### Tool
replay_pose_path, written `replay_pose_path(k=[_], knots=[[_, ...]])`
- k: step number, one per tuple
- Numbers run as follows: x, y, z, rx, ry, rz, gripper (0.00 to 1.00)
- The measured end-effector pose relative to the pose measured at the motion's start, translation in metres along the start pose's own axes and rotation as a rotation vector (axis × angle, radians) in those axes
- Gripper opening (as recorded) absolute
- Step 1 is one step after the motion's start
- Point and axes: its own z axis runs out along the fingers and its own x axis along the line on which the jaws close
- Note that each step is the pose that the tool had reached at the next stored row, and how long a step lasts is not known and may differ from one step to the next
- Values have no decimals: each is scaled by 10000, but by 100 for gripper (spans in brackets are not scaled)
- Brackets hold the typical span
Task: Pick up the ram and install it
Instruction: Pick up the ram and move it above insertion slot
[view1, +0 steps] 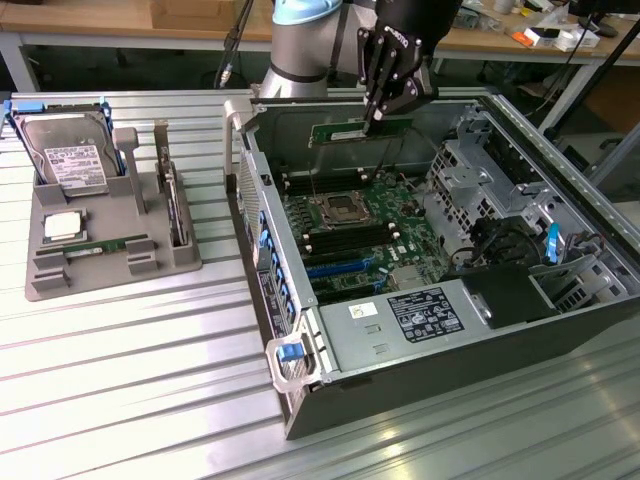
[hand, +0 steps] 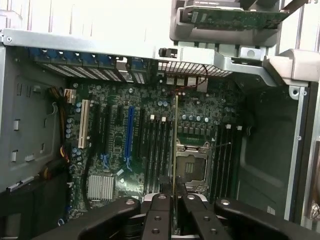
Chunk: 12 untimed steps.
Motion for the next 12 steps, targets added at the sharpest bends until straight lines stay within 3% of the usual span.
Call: replay_pose_path(k=[8, 12], knots=[[33, -342, -13, 0, 0, 47, 14], [36, -362, -4, 17, -32, 737, 14]])
